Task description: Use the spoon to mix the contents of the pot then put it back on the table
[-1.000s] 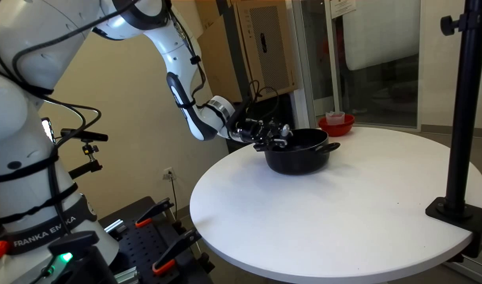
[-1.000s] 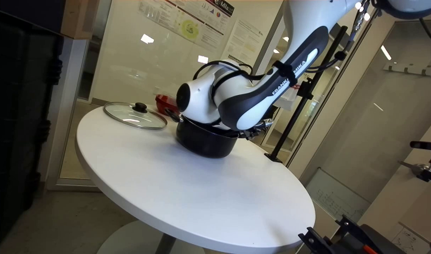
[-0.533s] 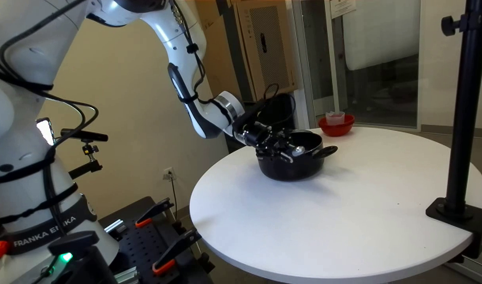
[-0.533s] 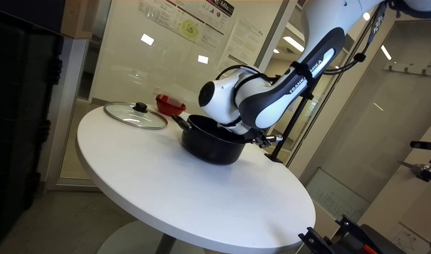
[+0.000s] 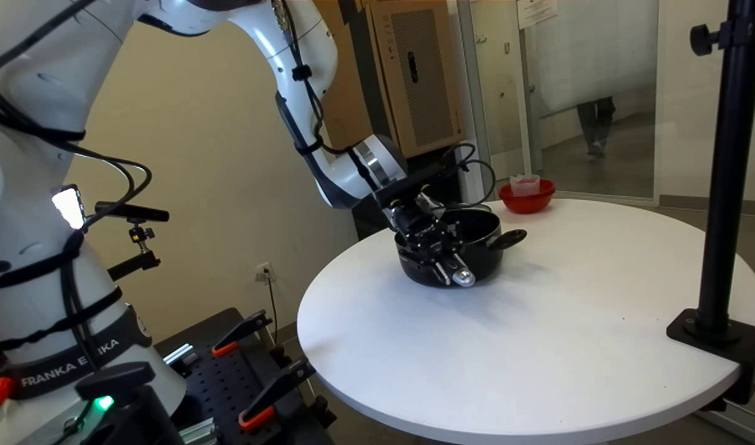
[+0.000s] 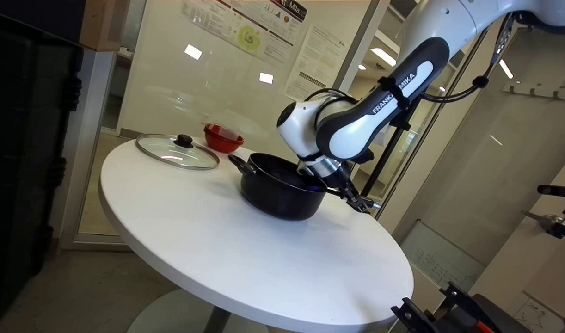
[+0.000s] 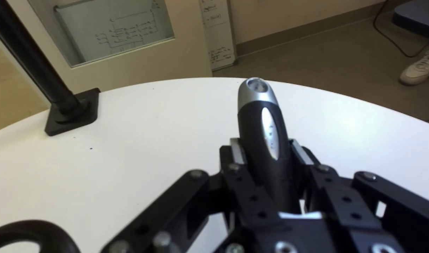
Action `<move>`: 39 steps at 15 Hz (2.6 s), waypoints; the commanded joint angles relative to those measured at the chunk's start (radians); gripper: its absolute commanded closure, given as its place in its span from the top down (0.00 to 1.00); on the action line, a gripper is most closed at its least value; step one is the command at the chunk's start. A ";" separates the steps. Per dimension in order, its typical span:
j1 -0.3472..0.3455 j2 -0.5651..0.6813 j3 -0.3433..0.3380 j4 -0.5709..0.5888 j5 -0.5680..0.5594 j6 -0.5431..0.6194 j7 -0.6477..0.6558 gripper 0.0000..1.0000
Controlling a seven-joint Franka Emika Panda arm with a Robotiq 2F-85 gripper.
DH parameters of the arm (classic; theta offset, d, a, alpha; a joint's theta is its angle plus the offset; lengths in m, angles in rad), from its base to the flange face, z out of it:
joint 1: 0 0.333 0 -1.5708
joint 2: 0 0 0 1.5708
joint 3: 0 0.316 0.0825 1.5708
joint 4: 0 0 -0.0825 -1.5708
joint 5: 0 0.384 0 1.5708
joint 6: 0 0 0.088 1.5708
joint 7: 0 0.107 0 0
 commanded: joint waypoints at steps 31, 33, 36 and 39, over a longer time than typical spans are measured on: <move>0.228 -0.261 -0.075 -0.131 -0.355 -0.009 0.605 0.08; 0.236 -0.268 -0.069 -0.164 -0.436 -0.038 0.683 0.08; 0.243 -0.272 -0.057 -0.201 -0.544 -0.109 0.791 0.08; 0.232 -0.275 -0.032 -0.230 -0.569 -0.164 0.797 0.08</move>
